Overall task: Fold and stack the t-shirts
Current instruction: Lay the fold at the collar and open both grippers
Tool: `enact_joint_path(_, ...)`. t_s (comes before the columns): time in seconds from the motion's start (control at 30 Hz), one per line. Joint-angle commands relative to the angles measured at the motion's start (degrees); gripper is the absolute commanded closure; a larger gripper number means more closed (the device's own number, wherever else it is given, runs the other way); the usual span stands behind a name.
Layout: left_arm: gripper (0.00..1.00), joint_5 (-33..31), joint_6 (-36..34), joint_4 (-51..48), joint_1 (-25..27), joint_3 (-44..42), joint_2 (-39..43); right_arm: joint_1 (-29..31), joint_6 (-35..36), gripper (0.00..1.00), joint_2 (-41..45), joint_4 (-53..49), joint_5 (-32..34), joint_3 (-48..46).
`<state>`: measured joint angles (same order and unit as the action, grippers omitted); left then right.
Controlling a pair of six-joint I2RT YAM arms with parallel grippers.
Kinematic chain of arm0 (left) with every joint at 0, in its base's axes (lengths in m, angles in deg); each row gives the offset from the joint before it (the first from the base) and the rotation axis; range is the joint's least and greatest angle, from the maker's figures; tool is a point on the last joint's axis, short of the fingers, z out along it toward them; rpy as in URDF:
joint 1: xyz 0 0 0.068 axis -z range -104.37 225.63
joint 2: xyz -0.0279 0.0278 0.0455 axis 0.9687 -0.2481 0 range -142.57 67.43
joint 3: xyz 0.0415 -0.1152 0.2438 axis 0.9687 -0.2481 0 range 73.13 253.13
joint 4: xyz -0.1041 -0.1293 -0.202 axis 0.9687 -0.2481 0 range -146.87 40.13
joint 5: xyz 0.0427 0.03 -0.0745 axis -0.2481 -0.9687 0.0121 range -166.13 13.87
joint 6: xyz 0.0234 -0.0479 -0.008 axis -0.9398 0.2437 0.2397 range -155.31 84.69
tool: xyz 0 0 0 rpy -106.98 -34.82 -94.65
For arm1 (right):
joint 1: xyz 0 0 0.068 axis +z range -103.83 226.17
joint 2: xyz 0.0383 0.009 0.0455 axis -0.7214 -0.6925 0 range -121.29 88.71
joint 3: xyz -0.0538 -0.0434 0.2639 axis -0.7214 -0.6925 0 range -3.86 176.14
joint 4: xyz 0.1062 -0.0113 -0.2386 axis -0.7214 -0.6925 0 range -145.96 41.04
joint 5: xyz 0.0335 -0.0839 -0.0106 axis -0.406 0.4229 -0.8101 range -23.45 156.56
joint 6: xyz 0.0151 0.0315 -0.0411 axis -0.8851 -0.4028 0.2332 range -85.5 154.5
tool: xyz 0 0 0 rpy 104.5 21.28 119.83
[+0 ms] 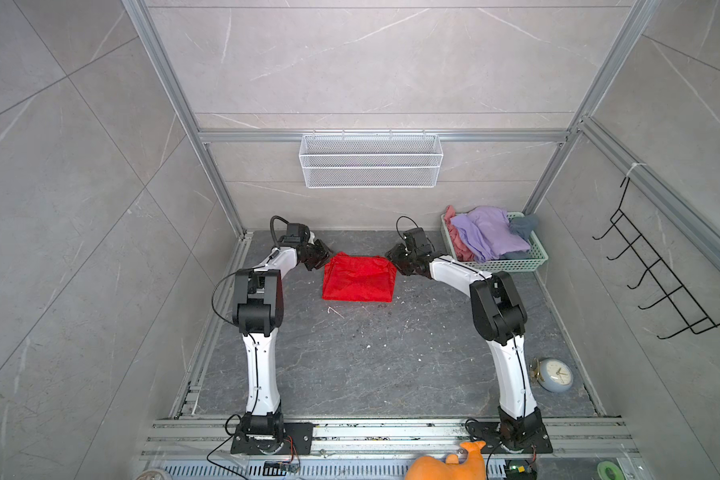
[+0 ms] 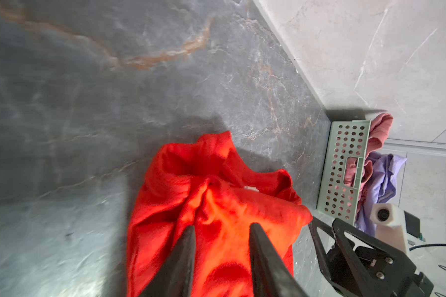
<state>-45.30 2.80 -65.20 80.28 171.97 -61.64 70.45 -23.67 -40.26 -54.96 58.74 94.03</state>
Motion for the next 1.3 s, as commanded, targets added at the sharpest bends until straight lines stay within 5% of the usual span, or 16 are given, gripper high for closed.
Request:
enact_joint_path(0.0, 0.61, -0.1, -1.6, 1.6, -0.1, -1.2, 7.1, 1.7, 5.3, 0.47, 7.0, -2.4, 1.6, -2.8)
enact_joint_path(0.23, 0.58, 0.9, -1.5, 1.0, 3.7, -5.1, 11.4, 5.8, 8.5, 0.49, 6.2, -5.3, 2.1, -0.6)
enact_joint_path(0.5, 0.58, 3.8, 1.1, 1.0, 8.0, 0.6, 4.6, 6.6, 9.9, 0.58, -5.3, -10.7, 1.7, 14.5)
enact_joint_path(1.0, 0.58, 3.7, 2.8, -2.6, 7.2, 14.4, -10.1, 5.5, 13.6, 0.60, -18.6, -22.3, 3.9, 33.2)
enact_joint_path(1.27, 0.58, 1.6, 3.5, -2.9, 5.4, 12.5, -12.6, 3.3, 13.6, 0.62, -24.7, -26.2, 4.0, 37.7)
